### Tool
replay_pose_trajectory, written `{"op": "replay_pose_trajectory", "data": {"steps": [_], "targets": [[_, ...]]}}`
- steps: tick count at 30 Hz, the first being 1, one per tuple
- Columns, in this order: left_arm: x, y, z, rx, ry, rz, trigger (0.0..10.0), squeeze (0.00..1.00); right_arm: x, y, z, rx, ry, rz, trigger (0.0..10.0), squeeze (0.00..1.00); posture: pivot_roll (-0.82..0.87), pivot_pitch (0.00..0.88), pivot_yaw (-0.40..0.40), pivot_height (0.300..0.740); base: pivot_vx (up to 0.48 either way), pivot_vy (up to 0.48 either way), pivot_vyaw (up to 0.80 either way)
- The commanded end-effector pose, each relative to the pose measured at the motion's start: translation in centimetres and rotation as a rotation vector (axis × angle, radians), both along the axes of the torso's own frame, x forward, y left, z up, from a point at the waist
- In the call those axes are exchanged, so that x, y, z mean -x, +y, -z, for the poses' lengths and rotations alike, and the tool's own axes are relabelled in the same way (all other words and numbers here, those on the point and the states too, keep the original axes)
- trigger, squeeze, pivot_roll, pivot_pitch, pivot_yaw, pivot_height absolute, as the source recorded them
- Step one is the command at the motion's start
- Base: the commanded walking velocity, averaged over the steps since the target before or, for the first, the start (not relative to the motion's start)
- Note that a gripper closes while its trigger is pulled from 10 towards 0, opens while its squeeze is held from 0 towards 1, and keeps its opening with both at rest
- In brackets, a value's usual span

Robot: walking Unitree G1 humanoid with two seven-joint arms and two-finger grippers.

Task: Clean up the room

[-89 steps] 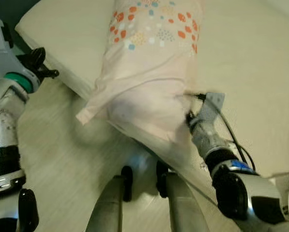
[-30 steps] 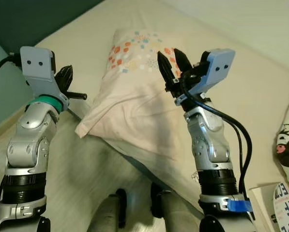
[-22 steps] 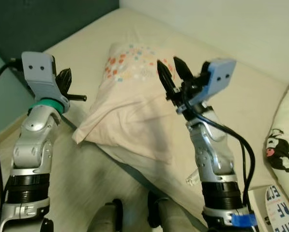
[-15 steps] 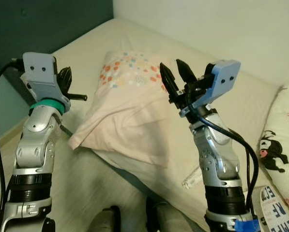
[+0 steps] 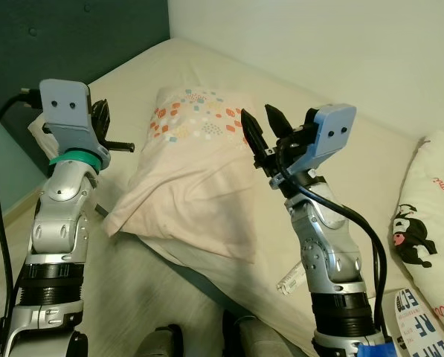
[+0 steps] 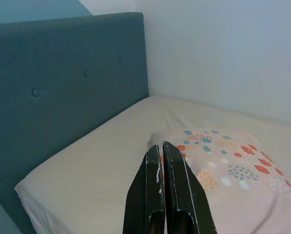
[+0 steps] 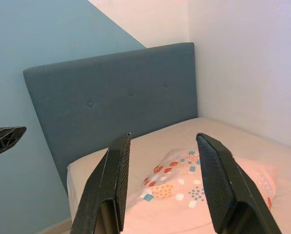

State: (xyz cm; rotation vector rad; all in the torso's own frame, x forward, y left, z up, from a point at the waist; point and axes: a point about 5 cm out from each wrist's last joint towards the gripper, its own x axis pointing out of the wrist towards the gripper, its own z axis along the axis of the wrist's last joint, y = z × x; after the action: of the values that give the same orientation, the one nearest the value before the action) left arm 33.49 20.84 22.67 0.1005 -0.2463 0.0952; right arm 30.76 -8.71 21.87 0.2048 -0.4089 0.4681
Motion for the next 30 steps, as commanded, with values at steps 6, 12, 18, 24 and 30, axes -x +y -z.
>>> {"op": "replay_pose_trajectory", "data": {"steps": [6, 12, 18, 24, 30], "targets": [[-0.17, -0.23, 0.44, -0.003, 0.004, 0.0, 10.0, 0.0, 0.05, -0.05, 0.19, 0.002, 0.014, 0.009, 10.0, 0.0, -0.03, 0.041, -0.007, 0.74, -0.255, 0.0, 0.0], [-0.17, -0.33, 0.55, -0.006, 0.002, -0.002, 10.0, 0.0, 0.07, -0.02, 0.3, 0.004, 0.015, 0.002, 10.0, 0.0, -0.03, 0.037, -0.01, 0.74, -0.313, 0.0, 0.0], [-0.18, -0.33, 0.61, -0.007, -0.001, -0.004, 10.0, 0.0, -0.04, -0.49, 0.51, 0.014, 0.022, 0.009, 10.0, 0.0, -0.03, 0.037, -0.011, 0.74, -0.326, 0.0, 0.0], [-0.17, -0.35, 0.62, -0.006, -0.003, -0.004, 10.0, 0.0, -0.04, -0.57, 0.54, 0.021, 0.023, 0.007, 10.0, 0.0, -0.03, 0.036, -0.013, 0.74, -0.326, 0.0, 0.0], [-0.18, -0.37, 0.66, -0.005, -0.003, -0.006, 10.0, 0.0, -0.06, -0.62, 0.63, 0.026, 0.025, 0.005, 10.0, 0.0, -0.03, 0.035, -0.014, 0.74, -0.328, 0.0, 0.0]]}}
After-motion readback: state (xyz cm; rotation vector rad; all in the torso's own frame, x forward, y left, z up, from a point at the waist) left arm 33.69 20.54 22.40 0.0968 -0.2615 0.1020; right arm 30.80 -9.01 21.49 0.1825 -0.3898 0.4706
